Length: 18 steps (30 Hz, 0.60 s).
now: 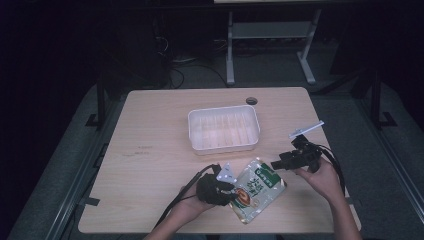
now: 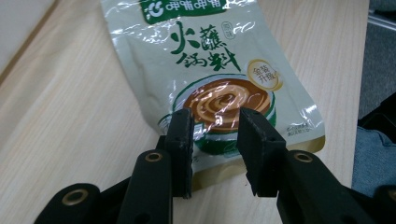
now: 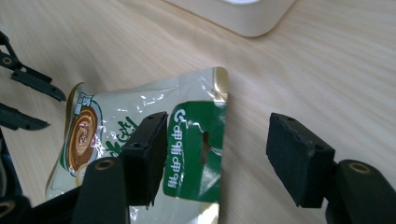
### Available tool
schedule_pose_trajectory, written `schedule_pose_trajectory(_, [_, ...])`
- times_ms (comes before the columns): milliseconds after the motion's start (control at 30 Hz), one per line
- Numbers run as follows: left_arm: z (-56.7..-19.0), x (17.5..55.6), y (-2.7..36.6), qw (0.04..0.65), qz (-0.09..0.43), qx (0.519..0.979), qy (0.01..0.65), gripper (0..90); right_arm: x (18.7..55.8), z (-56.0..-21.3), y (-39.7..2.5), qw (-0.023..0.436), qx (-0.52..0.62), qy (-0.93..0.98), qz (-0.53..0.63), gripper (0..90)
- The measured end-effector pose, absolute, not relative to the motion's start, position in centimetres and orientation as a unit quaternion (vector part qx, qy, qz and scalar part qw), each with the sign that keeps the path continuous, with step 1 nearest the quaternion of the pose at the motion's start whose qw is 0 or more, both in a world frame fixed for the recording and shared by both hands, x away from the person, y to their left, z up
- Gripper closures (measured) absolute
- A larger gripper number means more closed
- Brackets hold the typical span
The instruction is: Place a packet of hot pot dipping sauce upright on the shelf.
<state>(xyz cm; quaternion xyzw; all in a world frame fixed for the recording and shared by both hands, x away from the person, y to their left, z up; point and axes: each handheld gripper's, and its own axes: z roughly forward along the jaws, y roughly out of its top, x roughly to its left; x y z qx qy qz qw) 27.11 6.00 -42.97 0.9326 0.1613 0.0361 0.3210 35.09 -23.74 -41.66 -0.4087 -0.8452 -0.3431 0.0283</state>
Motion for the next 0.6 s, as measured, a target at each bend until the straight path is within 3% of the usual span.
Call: schedule_pose_trajectory(600, [-44.3,27.1,5.0,0.288,0.035,0.945,0.151,67.4,35.5,-44.4,-20.9,0.069,-0.395,-0.873,-0.279,37.6])
